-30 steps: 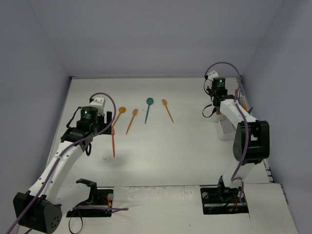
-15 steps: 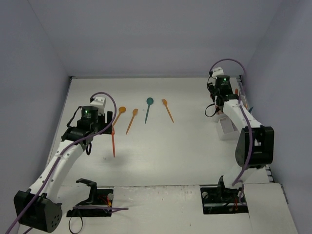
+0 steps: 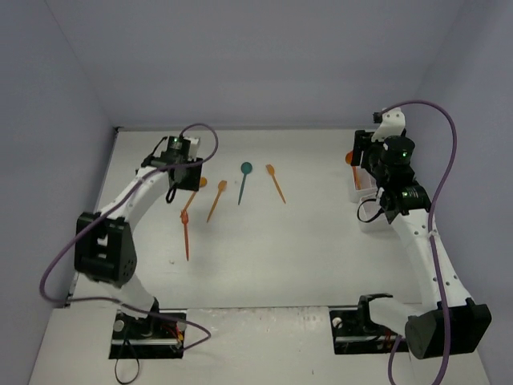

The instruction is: Sort the eating utensils into containers

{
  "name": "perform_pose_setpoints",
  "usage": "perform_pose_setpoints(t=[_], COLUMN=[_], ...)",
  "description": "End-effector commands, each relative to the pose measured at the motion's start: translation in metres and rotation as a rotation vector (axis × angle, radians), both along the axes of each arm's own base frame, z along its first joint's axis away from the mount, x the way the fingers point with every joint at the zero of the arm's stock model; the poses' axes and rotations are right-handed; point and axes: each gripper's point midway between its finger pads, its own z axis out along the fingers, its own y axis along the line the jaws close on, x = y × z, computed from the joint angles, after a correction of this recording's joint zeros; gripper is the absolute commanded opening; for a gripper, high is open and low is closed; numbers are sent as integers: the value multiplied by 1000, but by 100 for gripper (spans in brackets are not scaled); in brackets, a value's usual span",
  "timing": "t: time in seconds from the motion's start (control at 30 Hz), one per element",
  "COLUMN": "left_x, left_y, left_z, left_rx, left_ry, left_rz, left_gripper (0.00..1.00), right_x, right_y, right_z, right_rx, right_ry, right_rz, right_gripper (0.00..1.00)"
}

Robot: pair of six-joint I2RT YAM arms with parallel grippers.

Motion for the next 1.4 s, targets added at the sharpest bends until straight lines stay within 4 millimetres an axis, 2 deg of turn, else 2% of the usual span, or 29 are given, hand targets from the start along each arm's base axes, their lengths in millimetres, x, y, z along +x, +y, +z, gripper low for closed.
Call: perform_pose_setpoints(t=[0.0,0.03,0.1,0.23,0.4,0.57,0.83,0.97,1.03,1.23,1.37], left_x=[29,37,45,52,58,57,56,59,62,81,101], left_y=[-5,-6,-5,3,10,5,4,2,2,3,7], left_z=[-13,-12,-30,-45,-58,-67,-89,-93,-96,-84,-50], left_rx=[3,8,22,35,20,-10,-8,-13,-8,13,20], left_ry=[60,57,100,143,174,197,244,249,250,200,108], left_rz=[-46,-55,-65,-59,-47,-66,-77,-80,-79,-97,-117], left_gripper=[45,45,45,45,45,42,32,23,15,0,0], right_x=[-22,-28,-36,-49,-56,-57,-55,-55,-55,-57,-59], right_y=[26,27,28,27,28,29,31,31,32,36,42], right_z=[5,5,2,-5,-10,-16,-19,-18,-17,-14,-6], right_rx=[103,105,106,95,93,93,91,91,94,106,123], right_ry=[-23,-28,-23,-3,11,28,39,38,37,33,21], right_rz=[110,115,127,135,145,153,161,164,166,187,217], right_gripper=[63,63,65,67,69,70,72,73,73,74,74])
